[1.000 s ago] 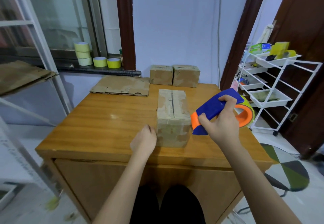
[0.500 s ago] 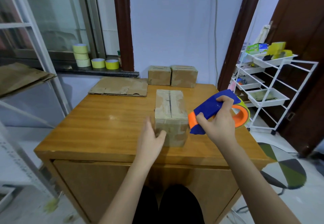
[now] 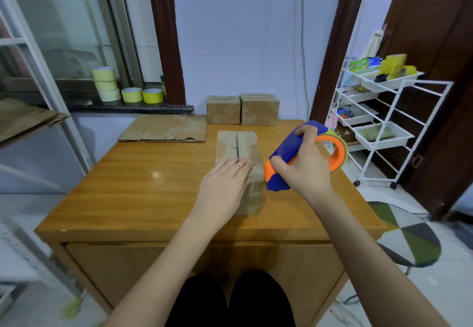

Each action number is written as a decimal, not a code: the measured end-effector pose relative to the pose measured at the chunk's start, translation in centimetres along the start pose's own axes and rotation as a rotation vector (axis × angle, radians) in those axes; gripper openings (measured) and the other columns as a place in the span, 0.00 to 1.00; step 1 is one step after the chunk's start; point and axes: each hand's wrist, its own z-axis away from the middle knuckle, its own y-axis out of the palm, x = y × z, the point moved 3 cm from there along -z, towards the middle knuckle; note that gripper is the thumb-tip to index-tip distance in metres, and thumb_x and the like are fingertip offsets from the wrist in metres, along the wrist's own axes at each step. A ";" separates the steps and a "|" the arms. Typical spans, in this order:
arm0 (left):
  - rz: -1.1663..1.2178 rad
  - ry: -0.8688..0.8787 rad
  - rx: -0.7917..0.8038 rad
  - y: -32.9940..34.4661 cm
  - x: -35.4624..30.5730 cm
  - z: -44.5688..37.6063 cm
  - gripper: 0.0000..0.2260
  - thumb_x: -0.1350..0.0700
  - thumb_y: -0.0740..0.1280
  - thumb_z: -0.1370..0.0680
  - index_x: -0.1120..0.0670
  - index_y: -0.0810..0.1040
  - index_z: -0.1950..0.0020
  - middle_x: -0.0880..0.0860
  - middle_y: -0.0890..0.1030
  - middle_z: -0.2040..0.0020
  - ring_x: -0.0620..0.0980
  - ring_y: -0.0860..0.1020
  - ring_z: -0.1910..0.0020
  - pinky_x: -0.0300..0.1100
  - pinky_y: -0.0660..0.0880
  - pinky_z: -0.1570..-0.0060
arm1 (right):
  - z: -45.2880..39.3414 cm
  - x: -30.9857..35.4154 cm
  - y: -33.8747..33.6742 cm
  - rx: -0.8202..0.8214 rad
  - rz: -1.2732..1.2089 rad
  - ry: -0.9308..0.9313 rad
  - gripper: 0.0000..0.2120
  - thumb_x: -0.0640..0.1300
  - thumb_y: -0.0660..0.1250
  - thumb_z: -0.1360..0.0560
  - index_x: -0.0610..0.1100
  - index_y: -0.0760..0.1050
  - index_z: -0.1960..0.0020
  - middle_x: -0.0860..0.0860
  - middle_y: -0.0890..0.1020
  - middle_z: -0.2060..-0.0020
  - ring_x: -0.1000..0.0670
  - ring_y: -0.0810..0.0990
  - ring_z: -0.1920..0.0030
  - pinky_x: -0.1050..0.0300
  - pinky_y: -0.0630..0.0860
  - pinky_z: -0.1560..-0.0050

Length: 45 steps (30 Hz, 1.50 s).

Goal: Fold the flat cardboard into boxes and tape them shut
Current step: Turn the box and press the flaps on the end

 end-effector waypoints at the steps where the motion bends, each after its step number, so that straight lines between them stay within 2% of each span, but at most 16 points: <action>1: -0.006 -0.001 -0.003 0.0 -0.1 0.0 0.16 0.57 0.73 0.27 0.58 0.80 0.40 0.56 0.82 0.43 0.54 0.81 0.43 0.50 0.73 0.40 | -0.3 0.0 0.0 0.001 0.014 -0.006 0.22 0.45 0.69 0.30 0.45 0.60 0.43 0.55 0.71 0.68 0.52 0.72 0.69 0.58 0.63 0.72; 7: 0.002 -0.032 0.019 -0.2 -0.1 0.0 0.16 0.56 0.72 0.25 0.57 0.80 0.39 0.56 0.81 0.42 0.53 0.80 0.42 0.48 0.71 0.39 | -0.6 -0.2 1.9 0.137 0.161 -0.060 0.21 0.48 0.67 0.29 0.44 0.60 0.42 0.52 0.74 0.66 0.49 0.73 0.68 0.59 0.60 0.72; 10: 0.002 -0.055 0.051 -0.4 0.0 0.1 0.17 0.53 0.70 0.24 0.56 0.78 0.36 0.55 0.80 0.39 0.52 0.78 0.40 0.47 0.67 0.37 | 0.0 -2.0 2.8 0.142 0.070 0.025 0.21 0.46 0.66 0.28 0.44 0.60 0.41 0.53 0.73 0.68 0.51 0.73 0.70 0.59 0.61 0.73; 14: 0.027 -0.078 0.099 -0.8 -0.1 0.0 0.20 0.48 0.64 0.21 0.52 0.72 0.30 0.51 0.75 0.33 0.49 0.72 0.32 0.41 0.58 0.32 | -0.2 -3.5 2.5 0.168 0.115 0.026 0.23 0.46 0.64 0.25 0.43 0.60 0.34 0.54 0.71 0.70 0.54 0.71 0.73 0.59 0.59 0.74; 17: 0.058 -0.104 0.092 -0.8 0.0 -0.2 0.21 0.45 0.59 0.19 0.49 0.67 0.27 0.48 0.70 0.29 0.45 0.66 0.29 0.38 0.53 0.31 | -0.7 -3.8 1.4 0.095 0.273 0.020 0.27 0.48 0.62 0.23 0.42 0.58 0.27 0.52 0.71 0.72 0.51 0.71 0.72 0.59 0.59 0.75; 20: 0.084 -0.124 0.091 -0.8 0.2 -0.4 0.21 0.43 0.57 0.19 0.46 0.66 0.27 0.45 0.68 0.28 0.41 0.64 0.28 0.36 0.54 0.30 | -1.7 -3.7 0.5 0.024 0.479 -0.018 0.34 0.50 0.63 0.23 0.44 0.52 0.23 0.51 0.69 0.73 0.48 0.70 0.70 0.59 0.56 0.75; 22: 0.086 -0.137 0.099 -0.8 0.4 -0.4 0.21 0.43 0.57 0.19 0.45 0.66 0.27 0.44 0.68 0.28 0.40 0.64 0.28 0.36 0.55 0.29 | -2.4 -3.7 0.8 0.057 0.546 -0.058 0.40 0.47 0.64 0.24 0.46 0.43 0.21 0.51 0.68 0.73 0.48 0.70 0.71 0.59 0.58 0.75; 24: 0.086 -0.155 0.104 -0.8 0.4 -0.5 0.21 0.43 0.58 0.19 0.45 0.67 0.27 0.44 0.69 0.28 0.41 0.64 0.28 0.37 0.56 0.29 | -2.7 -3.9 1.5 0.085 0.556 -0.087 0.45 0.45 0.65 0.24 0.47 0.35 0.23 0.48 0.74 0.68 0.48 0.72 0.69 0.58 0.63 0.74; 26: 0.082 -0.167 0.110 -0.8 0.2 -0.5 0.21 0.43 0.57 0.19 0.45 0.67 0.27 0.44 0.68 0.28 0.41 0.64 0.28 0.37 0.56 0.29 | -2.8 -4.1 2.3 0.073 0.524 -0.129 0.47 0.44 0.67 0.25 0.48 0.34 0.23 0.46 0.77 0.61 0.46 0.75 0.66 0.57 0.65 0.73; 31: 0.075 -0.193 0.137 -0.9 0.2 -0.7 0.21 0.42 0.57 0.20 0.43 0.65 0.27 0.43 0.67 0.27 0.41 0.63 0.27 0.39 0.59 0.30 | -1.9 -5.3 4.5 0.158 0.371 -0.175 0.44 0.43 0.68 0.24 0.48 0.41 0.22 0.44 0.80 0.49 0.43 0.80 0.55 0.57 0.66 0.66; 34: 0.076 -0.190 0.148 -1.0 0.3 -0.7 0.21 0.41 0.57 0.20 0.43 0.65 0.27 0.43 0.68 0.28 0.41 0.63 0.28 0.38 0.60 0.30 | -1.0 -6.1 5.1 0.173 0.203 -0.251 0.36 0.39 0.69 0.25 0.46 0.54 0.23 0.42 0.77 0.43 0.42 0.79 0.49 0.54 0.72 0.57; 36: 0.076 -0.195 0.145 -1.0 0.3 -0.6 0.21 0.41 0.57 0.20 0.43 0.66 0.27 0.42 0.68 0.28 0.41 0.64 0.28 0.38 0.60 0.30 | -0.4 -6.5 5.2 0.184 0.119 -0.302 0.31 0.37 0.70 0.26 0.44 0.62 0.27 0.41 0.73 0.41 0.41 0.80 0.52 0.54 0.74 0.59; 39: 0.072 -0.204 0.142 -0.9 0.3 -0.6 0.21 0.41 0.58 0.20 0.43 0.67 0.27 0.43 0.69 0.28 0.41 0.64 0.28 0.39 0.62 0.31 | 0.8 -6.9 4.7 0.177 0.026 -0.330 0.24 0.36 0.70 0.26 0.42 0.68 0.33 0.42 0.75 0.45 0.43 0.80 0.54 0.54 0.76 0.57; 42: 0.079 -0.205 0.150 -0.9 0.3 -0.6 0.21 0.42 0.58 0.20 0.43 0.67 0.28 0.42 0.69 0.28 0.41 0.64 0.28 0.39 0.63 0.31 | 2.2 -7.6 3.7 0.125 -0.021 -0.288 0.23 0.36 0.70 0.27 0.43 0.67 0.35 0.47 0.77 0.51 0.51 0.77 0.57 0.66 0.69 0.58; 43: 0.080 -0.205 0.153 -0.9 0.2 -0.6 0.21 0.42 0.57 0.20 0.43 0.67 0.28 0.42 0.69 0.28 0.41 0.64 0.28 0.39 0.63 0.31 | 2.6 -8.0 3.3 0.111 -0.030 -0.260 0.25 0.36 0.70 0.27 0.46 0.64 0.35 0.48 0.77 0.54 0.51 0.76 0.61 0.66 0.68 0.62; 45: 0.074 -0.205 0.152 -1.0 0.2 -0.6 0.20 0.42 0.57 0.20 0.43 0.67 0.28 0.42 0.68 0.28 0.41 0.64 0.28 0.38 0.63 0.32 | 3.2 -8.9 2.6 0.115 -0.041 -0.195 0.28 0.36 0.70 0.27 0.49 0.60 0.34 0.48 0.76 0.61 0.47 0.76 0.67 0.59 0.69 0.68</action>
